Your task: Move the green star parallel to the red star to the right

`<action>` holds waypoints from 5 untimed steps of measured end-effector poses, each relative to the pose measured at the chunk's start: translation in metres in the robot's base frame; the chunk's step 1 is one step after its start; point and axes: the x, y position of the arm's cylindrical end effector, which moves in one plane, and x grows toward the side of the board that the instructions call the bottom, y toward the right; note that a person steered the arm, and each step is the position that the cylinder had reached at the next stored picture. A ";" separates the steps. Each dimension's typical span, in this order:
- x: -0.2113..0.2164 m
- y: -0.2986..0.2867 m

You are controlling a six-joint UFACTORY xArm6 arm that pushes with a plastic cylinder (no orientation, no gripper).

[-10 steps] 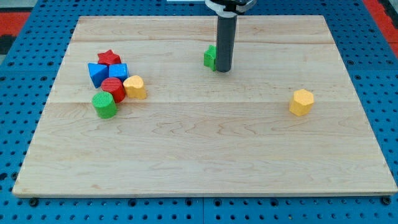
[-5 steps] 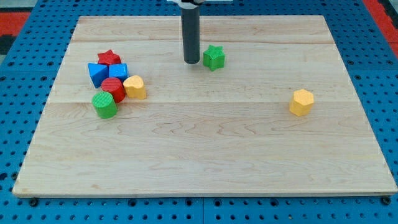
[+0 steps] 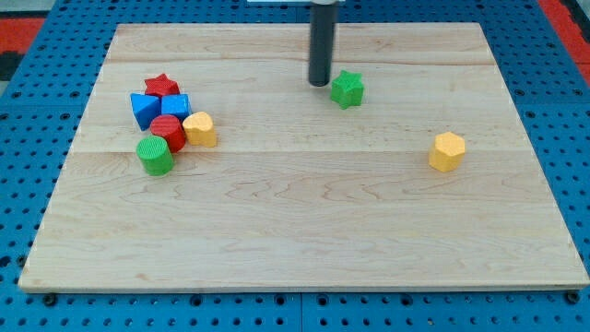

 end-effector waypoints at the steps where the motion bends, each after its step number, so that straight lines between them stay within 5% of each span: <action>1: 0.022 -0.041; 5: 0.022 0.030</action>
